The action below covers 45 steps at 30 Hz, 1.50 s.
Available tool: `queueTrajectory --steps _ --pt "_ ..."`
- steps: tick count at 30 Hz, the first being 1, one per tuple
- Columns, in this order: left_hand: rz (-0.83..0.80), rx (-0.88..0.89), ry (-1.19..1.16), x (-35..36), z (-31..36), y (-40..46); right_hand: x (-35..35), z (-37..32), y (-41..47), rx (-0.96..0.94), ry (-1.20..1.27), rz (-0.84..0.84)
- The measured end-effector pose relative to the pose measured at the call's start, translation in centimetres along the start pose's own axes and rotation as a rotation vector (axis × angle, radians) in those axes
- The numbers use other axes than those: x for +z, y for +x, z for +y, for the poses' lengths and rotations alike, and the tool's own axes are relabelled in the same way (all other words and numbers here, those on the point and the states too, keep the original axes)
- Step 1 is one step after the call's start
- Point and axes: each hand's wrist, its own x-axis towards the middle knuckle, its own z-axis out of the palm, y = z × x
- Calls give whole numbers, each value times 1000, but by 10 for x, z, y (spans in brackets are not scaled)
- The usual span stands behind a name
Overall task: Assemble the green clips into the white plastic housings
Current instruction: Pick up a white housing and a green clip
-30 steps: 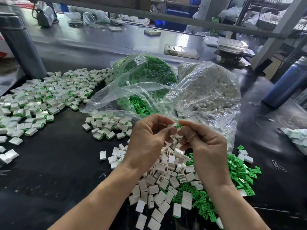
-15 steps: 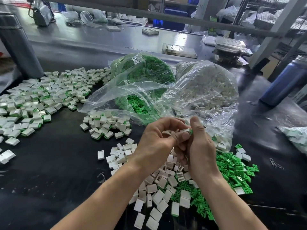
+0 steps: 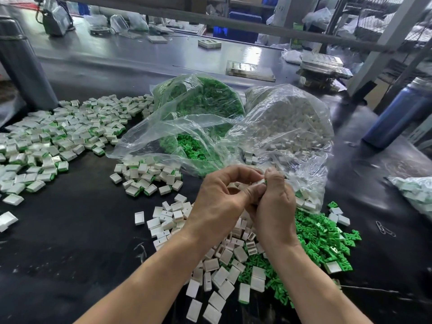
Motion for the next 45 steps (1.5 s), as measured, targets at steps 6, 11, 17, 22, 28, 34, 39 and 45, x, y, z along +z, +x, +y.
queueTrajectory --steps 6,11,17,22,28,34,39,45 --pt "4 10 0 0 0 -1 2 3 0 -43 -15 40" --pt "9 23 0 0 -1 -1 4 2 0 -41 -1 57" --pt "0 26 -1 -1 0 -2 5 1 -1 -76 -38 67" --pt "8 10 -25 -1 1 -3 5 0 -2 -66 -32 48" --pt "53 -3 -41 -4 0 -1 -6 -1 -4 -52 -122 -5" --pt "132 -6 123 -19 1 2 -26 -5 -1 -172 -166 -90" --pt "117 7 133 -22 2 2 -25 -1 1 -196 -233 -150" --pt "102 -11 301 -33 2 5 -27 6 4 -166 -277 -122"
